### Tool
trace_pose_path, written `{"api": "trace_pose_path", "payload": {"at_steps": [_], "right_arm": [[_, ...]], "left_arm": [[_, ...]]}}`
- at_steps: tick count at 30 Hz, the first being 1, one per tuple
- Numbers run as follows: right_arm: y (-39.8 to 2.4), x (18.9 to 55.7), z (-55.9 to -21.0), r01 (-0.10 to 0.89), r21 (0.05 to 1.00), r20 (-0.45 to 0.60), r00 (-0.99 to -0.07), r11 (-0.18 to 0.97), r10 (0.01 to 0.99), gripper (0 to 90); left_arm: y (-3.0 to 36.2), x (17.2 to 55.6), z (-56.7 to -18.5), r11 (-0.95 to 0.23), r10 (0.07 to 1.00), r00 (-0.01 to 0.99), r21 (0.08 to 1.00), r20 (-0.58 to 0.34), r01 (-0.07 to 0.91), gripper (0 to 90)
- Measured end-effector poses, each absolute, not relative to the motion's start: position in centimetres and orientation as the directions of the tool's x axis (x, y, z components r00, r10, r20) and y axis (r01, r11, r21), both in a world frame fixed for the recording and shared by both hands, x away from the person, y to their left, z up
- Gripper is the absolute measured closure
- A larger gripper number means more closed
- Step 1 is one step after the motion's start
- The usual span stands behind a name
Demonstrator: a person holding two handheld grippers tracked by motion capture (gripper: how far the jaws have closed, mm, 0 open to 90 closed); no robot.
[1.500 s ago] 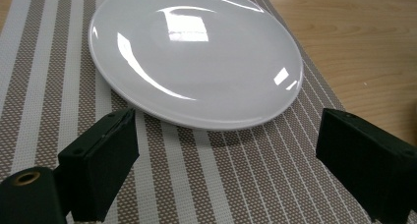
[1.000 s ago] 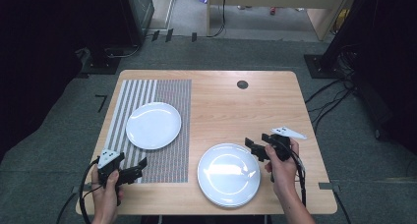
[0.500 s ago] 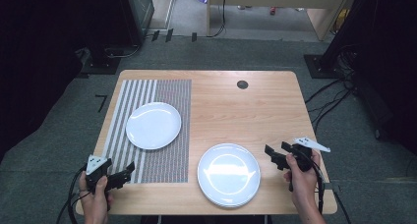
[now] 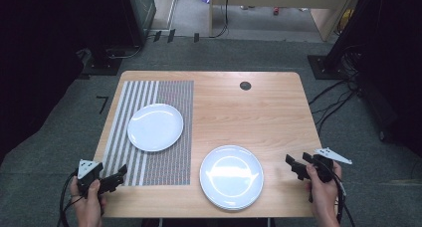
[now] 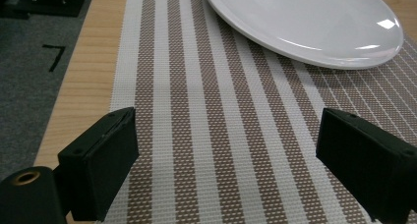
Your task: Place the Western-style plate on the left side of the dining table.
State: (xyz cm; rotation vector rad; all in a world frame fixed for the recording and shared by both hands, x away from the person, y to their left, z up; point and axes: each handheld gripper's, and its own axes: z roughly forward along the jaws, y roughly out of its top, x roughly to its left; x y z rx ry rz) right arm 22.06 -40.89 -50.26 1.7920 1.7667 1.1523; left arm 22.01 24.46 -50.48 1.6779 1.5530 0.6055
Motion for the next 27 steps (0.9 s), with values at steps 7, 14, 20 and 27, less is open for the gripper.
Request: {"api": "trace_pose_path", "payload": {"at_steps": [7, 14, 20, 27], "right_arm": [[-43.3, 21.0, -51.2, 0.646, 0.75, 0.251, -0.079, -0.142, 0.965, 23.2], [-44.9, 20.1, -51.9, 0.655, 0.745, 0.214, -0.052, -0.129, 0.975, 23.1], [-45.2, 19.5, -52.3, 0.66, 0.745, 0.163, -0.037, -0.098, 0.986, 23.0], [-44.3, 19.5, -52.4, 0.665, 0.746, 0.064, -0.04, -0.021, 0.997, 22.3]], "left_arm": [[25.1, 21.8, -50.8, 0.014, 0.985, 0.128, 0.784, -0.119, 0.621, 8.8], [25.6, 21.8, -51.1, 0.004, 0.988, 0.12, 0.782, -0.101, 0.623, 8.8], [25.4, 21.8, -51.4, -0.016, 0.988, 0.13, 0.774, -0.086, 0.633, 8.8], [25.1, 21.8, -51.6, -0.043, 0.988, 0.14, 0.768, -0.061, 0.638, 8.8]]}}
